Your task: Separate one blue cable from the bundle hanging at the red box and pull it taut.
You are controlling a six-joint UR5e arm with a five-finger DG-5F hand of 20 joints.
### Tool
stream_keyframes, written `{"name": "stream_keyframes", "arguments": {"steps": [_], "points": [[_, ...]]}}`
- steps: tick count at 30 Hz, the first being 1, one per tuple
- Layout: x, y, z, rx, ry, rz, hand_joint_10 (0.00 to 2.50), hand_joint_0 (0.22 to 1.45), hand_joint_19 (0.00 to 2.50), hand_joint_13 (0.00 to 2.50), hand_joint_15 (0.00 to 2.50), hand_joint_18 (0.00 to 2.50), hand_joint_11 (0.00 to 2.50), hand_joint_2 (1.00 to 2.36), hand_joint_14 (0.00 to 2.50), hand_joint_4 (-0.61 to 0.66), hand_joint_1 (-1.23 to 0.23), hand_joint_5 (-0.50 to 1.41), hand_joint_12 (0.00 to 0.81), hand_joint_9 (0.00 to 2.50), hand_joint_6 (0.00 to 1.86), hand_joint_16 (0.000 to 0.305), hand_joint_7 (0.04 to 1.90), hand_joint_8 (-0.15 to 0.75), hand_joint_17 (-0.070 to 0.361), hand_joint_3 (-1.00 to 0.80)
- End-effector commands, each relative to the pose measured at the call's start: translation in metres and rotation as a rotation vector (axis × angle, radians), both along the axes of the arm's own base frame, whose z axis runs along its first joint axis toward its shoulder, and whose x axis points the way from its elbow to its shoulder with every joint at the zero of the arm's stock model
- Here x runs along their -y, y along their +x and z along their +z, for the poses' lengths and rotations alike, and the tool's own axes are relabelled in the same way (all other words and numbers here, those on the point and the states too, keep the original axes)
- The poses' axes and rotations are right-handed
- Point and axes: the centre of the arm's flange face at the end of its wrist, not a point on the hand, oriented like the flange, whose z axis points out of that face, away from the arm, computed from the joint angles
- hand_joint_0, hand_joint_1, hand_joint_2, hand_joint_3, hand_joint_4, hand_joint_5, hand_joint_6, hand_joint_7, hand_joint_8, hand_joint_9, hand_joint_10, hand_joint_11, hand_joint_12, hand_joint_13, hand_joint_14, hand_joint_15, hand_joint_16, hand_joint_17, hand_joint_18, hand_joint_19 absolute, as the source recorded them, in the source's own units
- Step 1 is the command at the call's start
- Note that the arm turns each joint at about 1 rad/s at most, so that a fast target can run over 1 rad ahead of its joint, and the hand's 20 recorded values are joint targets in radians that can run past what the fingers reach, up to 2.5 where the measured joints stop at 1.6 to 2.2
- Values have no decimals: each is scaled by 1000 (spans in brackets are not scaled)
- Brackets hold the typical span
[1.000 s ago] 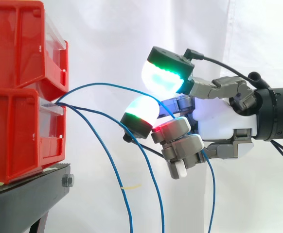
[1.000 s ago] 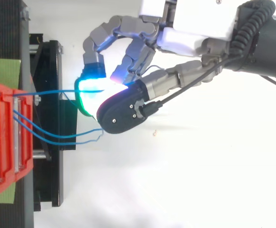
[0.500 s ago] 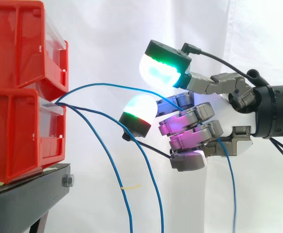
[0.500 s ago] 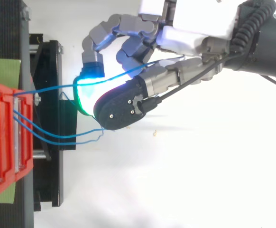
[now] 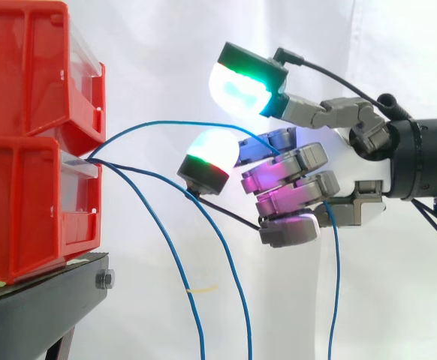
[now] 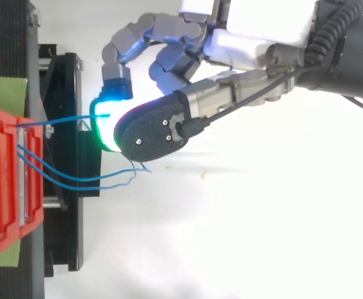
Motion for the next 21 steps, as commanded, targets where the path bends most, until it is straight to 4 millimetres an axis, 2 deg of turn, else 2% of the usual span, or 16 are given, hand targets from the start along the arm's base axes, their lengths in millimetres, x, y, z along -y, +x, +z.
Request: {"name": "stream_keyframes", "arguments": {"steps": [1,7,16,19,21], "points": [[4,-1,7,-23,-2,-2,1870,579,1277,1032,1396,1119,1295,1000,1551,198,-521,-192,340,856,866,44,990,315,99,-500],[17,-1,17,-33,-8,-19,1867,584,1293,1033,1396,1116,1295,1000,1546,195,-524,-192,341,856,864,43,979,318,97,-500],[30,-7,13,-74,-13,-52,1925,611,1325,1028,1372,1141,1298,1000,1706,192,-504,-187,338,865,862,41,1002,310,93,-500],[35,-10,12,-96,-16,-78,2005,625,1338,1031,1379,1155,1284,1008,1749,174,-503,-186,333,866,875,41,1051,316,91,-408],[37,-12,11,-111,-18,-94,2041,614,1340,1031,1365,1167,1297,1017,1778,197,-556,-191,342,860,907,41,1117,326,93,-272]]}}
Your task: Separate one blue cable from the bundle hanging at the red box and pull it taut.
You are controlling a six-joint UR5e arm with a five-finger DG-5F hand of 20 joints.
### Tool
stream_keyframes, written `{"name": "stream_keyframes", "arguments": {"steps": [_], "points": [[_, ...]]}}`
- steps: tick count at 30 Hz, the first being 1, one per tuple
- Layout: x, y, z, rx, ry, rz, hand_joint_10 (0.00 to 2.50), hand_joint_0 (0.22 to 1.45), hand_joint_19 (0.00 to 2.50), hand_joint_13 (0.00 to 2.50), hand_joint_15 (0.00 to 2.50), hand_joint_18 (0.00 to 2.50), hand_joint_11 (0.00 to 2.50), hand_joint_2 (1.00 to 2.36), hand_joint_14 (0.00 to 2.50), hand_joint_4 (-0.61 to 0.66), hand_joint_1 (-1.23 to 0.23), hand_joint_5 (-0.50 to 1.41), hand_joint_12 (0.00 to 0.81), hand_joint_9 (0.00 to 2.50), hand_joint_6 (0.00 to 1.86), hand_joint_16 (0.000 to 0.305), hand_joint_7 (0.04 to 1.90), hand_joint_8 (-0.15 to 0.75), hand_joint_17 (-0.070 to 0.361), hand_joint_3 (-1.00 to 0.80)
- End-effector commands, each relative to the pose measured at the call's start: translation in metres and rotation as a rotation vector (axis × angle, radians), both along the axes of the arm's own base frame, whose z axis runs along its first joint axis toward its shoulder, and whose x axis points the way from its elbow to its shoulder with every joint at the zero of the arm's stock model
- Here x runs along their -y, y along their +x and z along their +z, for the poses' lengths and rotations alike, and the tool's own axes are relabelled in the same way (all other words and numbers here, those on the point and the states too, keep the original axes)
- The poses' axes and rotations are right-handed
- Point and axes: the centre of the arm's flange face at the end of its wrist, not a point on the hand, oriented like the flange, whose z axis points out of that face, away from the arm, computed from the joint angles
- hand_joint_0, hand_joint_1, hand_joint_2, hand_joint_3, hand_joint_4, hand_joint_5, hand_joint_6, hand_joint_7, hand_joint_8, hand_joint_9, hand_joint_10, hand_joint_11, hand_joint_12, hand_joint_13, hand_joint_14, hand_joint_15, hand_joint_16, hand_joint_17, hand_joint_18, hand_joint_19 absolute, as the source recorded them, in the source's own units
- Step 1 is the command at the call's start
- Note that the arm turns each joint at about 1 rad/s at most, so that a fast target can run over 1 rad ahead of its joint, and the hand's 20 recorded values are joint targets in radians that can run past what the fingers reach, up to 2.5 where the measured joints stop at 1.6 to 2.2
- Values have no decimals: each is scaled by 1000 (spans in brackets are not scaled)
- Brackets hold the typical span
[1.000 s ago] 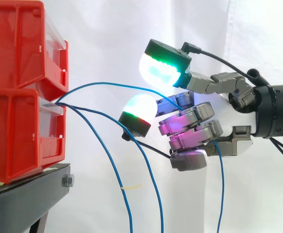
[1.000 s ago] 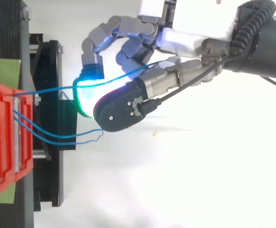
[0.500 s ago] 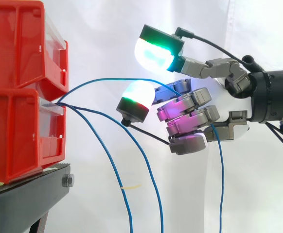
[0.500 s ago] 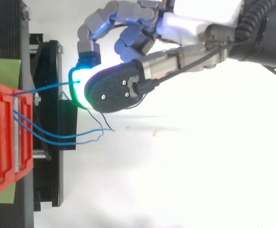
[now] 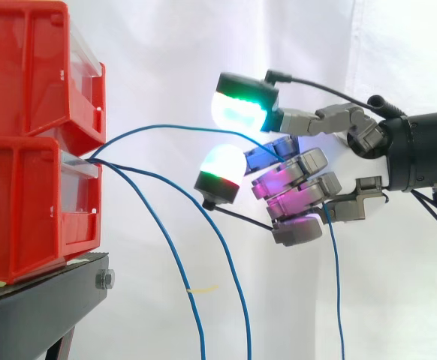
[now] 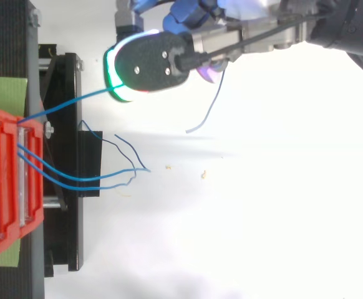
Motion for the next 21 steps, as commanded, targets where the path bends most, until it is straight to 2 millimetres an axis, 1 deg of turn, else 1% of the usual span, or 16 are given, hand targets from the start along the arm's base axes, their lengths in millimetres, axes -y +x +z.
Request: {"name": "stream_keyframes", "arguments": {"steps": [1,3,7,9,10,12,13,17,19,21], "points": [[5,-5,-3,-34,-5,-34,2048,611,1341,1030,1365,1169,1303,1018,1780,200,-573,-191,342,858,918,41,1114,332,93,-244],[2,-4,-4,-37,-7,-41,2109,610,1332,1028,1374,1173,1301,1021,1782,209,-635,-193,341,839,927,42,1122,332,94,-184],[-1,-4,-2,-34,-7,-43,2166,618,1331,1027,1365,1175,1247,1019,1793,211,-644,-195,351,819,933,42,1083,329,94,-206],[-4,-3,-3,-35,-8,-46,2176,619,1340,1025,1372,1177,1264,1014,1799,221,-627,-198,347,818,930,42,1052,326,94,-311],[-5,-3,-2,-34,-8,-46,2179,617,1344,1025,1370,1179,1258,1014,1801,222,-622,-198,347,819,929,42,1050,332,94,-324],[-7,-3,-2,-33,-6,-46,2187,591,1357,1025,1352,1183,1253,1004,1833,223,-581,-201,344,817,907,42,1034,328,95,-464],[-9,-3,-4,-36,-6,-44,2190,584,1356,1025,1343,1185,1234,1000,1845,225,-567,-201,345,816,905,43,1022,330,96,-492],[-14,-2,-2,-33,-4,-35,2209,544,1368,1031,1300,1204,1221,1000,1962,226,-517,-205,354,814,896,44,999,337,99,-500],[-19,-1,-2,-33,-6,-28,2234,527,1368,1034,1257,1219,1184,1000,2036,234,-510,-207,358,813,895,46,997,340,103,-500],[-23,-1,-2,-34,-9,-23,2244,515,1360,1036,1255,1232,1187,1000,2055,237,-534,-207,362,812,895,48,992,346,108,-500]]}}
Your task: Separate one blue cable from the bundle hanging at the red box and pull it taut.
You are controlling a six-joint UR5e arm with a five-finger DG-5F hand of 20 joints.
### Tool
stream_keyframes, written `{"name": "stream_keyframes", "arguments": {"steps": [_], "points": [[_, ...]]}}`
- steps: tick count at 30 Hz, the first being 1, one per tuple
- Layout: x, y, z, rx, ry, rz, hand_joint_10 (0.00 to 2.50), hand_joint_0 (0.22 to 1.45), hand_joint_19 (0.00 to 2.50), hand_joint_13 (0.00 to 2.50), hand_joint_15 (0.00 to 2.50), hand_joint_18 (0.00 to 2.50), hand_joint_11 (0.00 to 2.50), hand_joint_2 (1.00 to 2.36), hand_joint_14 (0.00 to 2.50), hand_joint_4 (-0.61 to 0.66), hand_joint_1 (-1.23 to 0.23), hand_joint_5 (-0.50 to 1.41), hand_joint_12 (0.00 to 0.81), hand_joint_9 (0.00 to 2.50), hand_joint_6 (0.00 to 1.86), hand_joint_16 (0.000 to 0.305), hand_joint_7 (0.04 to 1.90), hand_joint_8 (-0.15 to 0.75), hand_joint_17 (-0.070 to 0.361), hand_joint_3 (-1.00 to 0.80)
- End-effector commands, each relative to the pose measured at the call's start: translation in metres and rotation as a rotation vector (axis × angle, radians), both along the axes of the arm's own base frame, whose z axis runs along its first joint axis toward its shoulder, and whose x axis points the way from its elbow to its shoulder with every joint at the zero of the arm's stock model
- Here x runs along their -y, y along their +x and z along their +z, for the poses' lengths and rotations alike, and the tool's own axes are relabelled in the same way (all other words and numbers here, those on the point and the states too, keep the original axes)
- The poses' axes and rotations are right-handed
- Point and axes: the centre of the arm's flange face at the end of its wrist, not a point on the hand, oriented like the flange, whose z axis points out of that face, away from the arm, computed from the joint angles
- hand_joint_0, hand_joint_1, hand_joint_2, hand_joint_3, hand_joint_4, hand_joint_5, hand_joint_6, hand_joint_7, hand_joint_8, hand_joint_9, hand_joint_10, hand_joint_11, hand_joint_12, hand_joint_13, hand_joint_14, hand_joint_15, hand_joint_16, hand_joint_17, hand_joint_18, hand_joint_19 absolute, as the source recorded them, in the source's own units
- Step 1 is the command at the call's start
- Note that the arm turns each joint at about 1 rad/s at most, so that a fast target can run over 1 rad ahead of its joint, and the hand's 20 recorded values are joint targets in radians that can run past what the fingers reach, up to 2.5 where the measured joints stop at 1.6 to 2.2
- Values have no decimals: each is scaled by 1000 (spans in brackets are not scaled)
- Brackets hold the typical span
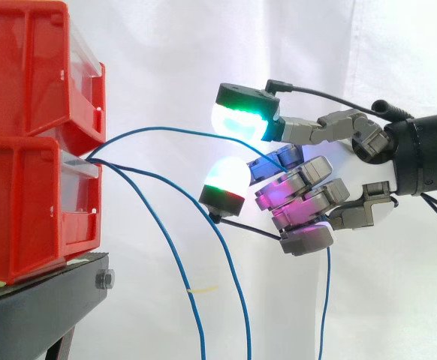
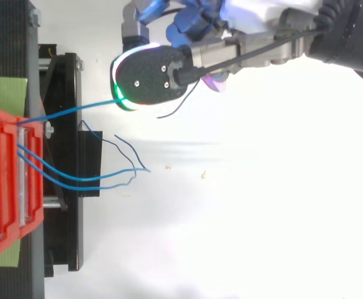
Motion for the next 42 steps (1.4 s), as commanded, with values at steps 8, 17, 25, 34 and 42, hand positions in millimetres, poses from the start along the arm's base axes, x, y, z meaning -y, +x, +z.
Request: {"name": "stream_keyframes", "arguments": {"steps": [8,17,25,34,42], "points": [[-14,0,6,6,0,20,2247,511,1369,1056,1252,1247,1193,1000,2065,238,-648,-208,366,819,897,49,1000,353,111,-500],[-27,-2,19,16,-7,34,2171,593,1401,1080,1324,1226,1241,1002,1978,211,-659,-206,346,839,906,43,1038,328,97,-482],[-31,-1,21,20,-5,31,2165,633,1365,1087,1349,1237,1282,1017,1953,179,-712,-205,338,845,917,43,1105,328,97,-270],[-35,0,21,23,-6,15,2183,657,1375,1103,1383,1244,1294,1023,1905,84,-744,-207,332,837,950,44,1160,317,99,-153],[-37,0,20,23,-7,19,2135,611,1359,1106,1412,1206,1260,1000,1810,174,-714,-200,337,835,935,45,1065,319,100,-500]]}}
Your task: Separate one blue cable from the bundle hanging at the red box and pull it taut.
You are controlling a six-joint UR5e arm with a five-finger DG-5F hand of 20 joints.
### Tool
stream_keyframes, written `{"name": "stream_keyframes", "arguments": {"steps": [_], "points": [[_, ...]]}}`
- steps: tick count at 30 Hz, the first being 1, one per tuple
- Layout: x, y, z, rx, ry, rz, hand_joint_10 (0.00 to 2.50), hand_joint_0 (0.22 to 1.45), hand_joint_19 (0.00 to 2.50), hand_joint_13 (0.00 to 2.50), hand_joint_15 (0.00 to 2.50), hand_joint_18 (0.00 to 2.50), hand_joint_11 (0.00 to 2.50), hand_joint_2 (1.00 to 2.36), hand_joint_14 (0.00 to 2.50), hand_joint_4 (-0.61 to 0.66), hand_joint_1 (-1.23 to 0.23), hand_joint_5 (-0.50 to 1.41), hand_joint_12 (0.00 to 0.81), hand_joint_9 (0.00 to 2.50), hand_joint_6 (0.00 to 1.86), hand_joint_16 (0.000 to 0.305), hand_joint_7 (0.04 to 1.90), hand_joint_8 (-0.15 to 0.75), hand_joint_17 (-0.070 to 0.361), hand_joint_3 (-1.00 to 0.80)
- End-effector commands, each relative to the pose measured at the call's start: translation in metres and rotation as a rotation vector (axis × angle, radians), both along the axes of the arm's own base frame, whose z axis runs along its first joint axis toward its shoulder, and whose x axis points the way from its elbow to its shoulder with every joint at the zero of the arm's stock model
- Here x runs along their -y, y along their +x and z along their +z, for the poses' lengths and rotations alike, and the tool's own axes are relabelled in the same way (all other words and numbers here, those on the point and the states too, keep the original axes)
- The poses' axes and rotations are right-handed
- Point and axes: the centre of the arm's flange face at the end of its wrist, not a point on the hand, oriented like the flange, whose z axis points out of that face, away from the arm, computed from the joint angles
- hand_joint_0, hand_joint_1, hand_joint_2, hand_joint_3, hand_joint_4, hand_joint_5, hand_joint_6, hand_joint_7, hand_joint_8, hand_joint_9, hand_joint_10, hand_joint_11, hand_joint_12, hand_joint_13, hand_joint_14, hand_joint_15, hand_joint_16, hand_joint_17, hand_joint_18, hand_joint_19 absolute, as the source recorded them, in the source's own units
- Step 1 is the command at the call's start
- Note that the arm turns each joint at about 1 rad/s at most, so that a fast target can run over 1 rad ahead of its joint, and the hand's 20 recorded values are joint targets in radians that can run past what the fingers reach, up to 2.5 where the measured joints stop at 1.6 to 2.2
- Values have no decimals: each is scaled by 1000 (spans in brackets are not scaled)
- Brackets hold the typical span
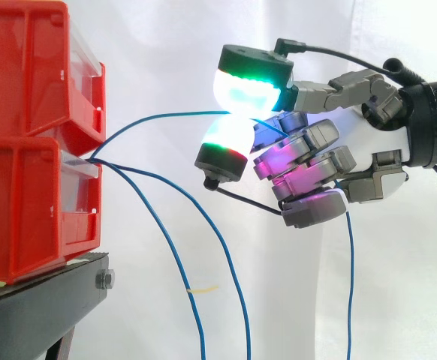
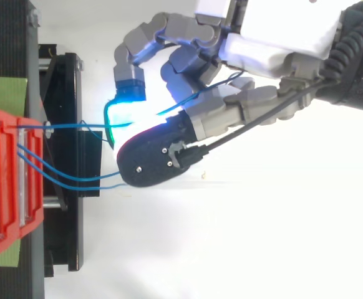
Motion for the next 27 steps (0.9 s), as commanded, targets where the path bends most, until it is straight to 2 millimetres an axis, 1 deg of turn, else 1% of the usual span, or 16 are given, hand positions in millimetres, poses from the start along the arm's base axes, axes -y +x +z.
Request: {"name": "stream_keyframes", "arguments": {"steps": [1,2,4,5,8,10,12,13,15,18,25,26,27], "points": [[0,0,-1,1,0,1,2118,590,1360,1104,1410,1209,1287,1000,1827,183,-656,-199,340,845,933,45,1068,323,101,-500],[1,0,0,2,-1,-1,2122,577,1378,1101,1395,1211,1272,1000,1855,185,-612,-197,343,848,932,45,1069,323,102,-500],[0,0,0,2,-1,1,2114,546,1398,1088,1334,1216,1290,1000,1940,203,-465,-195,353,862,924,46,1094,333,103,-500],[1,0,1,3,1,-1,2117,543,1390,1088,1332,1218,1277,1000,1944,201,-427,-195,354,859,923,47,1097,338,106,-500],[0,0,-1,1,0,1,2101,541,1393,1086,1301,1220,1272,1000,1970,206,-402,-194,355,869,921,47,1098,332,107,-500],[0,0,-1,1,0,-1,2058,598,1416,1079,1326,1198,1292,1000,1934,200,-482,-195,335,877,919,43,1125,326,97,-500],[0,0,-1,0,0,-1,2060,613,1407,1091,1360,1201,1324,1012,1911,197,-563,-193,340,882,928,42,1145,322,95,-359],[0,0,-1,1,0,-1,2065,614,1407,1092,1355,1200,1328,1014,1906,205,-588,-193,338,878,929,42,1157,326,95,-327],[1,0,-1,1,0,-1,2083,611,1401,1091,1373,1199,1322,1016,1898,210,-621,-194,339,869,931,42,1162,327,95,-276],[0,0,-1,1,0,-1,2097,615,1398,1092,1371,1200,1322,1018,1896,202,-648,-197,346,861,939,43,1129,330,97,-244],[0,-1,-3,-4,4,-1,2149,627,1371,1094,1372,1199,1287,1017,1874,196,-667,-201,344,839,943,44,1103,327,98,-255],[0,-1,-3,-4,6,0,2157,633,1370,1094,1372,1199,1282,1016,1874,201,-668,-202,344,837,943,44,1098,328,98,-278],[0,0,-2,-1,6,0,2155,624,1372,1094,1371,1200,1281,1012,1874,210,-661,-202,344,835,943,44,1074,328,99,-342]]}}
